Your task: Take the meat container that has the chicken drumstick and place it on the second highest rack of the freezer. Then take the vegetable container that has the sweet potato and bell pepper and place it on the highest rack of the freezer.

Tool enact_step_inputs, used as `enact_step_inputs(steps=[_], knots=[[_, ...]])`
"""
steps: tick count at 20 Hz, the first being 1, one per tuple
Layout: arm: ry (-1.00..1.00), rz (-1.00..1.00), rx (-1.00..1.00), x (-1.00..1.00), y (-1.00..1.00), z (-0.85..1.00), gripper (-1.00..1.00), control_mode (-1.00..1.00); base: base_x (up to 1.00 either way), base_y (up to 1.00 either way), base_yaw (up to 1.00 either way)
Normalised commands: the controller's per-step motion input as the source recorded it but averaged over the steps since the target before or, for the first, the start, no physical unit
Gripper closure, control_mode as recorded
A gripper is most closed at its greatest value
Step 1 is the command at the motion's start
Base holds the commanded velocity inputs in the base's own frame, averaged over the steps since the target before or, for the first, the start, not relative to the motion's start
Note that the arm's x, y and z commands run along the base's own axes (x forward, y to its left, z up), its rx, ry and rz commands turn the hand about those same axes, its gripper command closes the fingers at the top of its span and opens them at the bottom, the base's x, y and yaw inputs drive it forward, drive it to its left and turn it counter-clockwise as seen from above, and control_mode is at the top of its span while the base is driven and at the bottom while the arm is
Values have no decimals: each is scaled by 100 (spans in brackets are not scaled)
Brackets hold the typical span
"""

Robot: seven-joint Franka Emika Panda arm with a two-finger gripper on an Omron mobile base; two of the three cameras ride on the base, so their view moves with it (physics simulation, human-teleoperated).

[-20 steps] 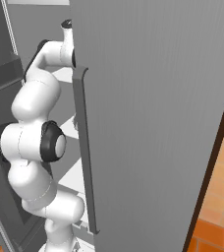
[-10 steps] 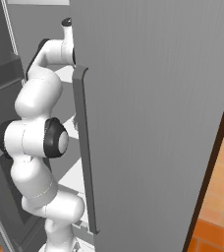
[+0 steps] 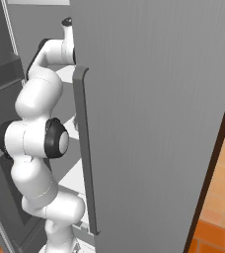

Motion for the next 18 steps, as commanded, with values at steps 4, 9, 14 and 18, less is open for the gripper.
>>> enact_step_inputs(steps=[4,9,14,18], knots=[[-4,0,0,-19,0,0,-100,-100,0,0,0],[-19,-3,1,-94,-3,-1,-100,-100,0,0,0],[-16,0,1,-100,-1,-7,-100,-100,0,0,0],[-14,0,0,-100,-2,0,-100,-100,0,0,0]])
